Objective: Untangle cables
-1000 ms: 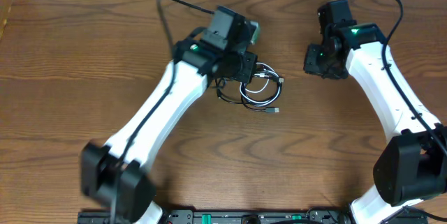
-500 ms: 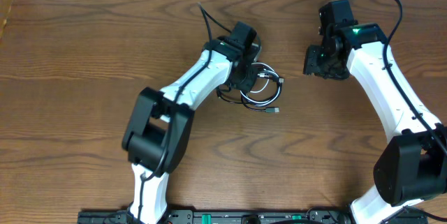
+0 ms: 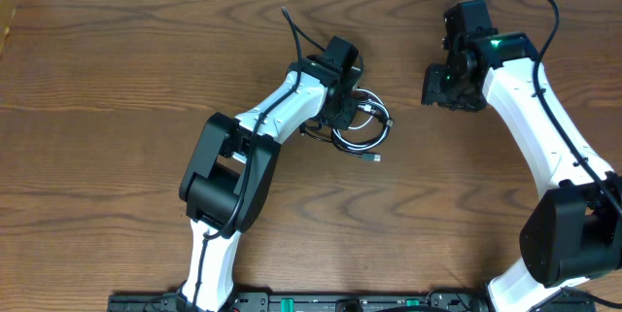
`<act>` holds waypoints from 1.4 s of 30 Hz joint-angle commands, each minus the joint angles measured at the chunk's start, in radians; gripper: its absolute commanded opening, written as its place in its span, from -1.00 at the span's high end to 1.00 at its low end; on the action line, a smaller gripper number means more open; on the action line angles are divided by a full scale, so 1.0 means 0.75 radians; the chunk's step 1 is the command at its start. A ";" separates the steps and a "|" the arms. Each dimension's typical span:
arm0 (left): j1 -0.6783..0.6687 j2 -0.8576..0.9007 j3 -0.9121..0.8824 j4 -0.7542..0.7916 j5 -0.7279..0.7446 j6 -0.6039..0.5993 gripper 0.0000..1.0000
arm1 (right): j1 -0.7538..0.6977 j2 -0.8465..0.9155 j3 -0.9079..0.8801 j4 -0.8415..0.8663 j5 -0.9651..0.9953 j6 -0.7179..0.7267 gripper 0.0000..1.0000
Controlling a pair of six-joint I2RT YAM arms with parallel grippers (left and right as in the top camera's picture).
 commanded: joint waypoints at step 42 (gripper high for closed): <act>0.026 -0.714 0.012 -0.089 0.133 -0.573 0.85 | 0.164 -0.003 -0.013 0.271 -0.537 0.205 0.24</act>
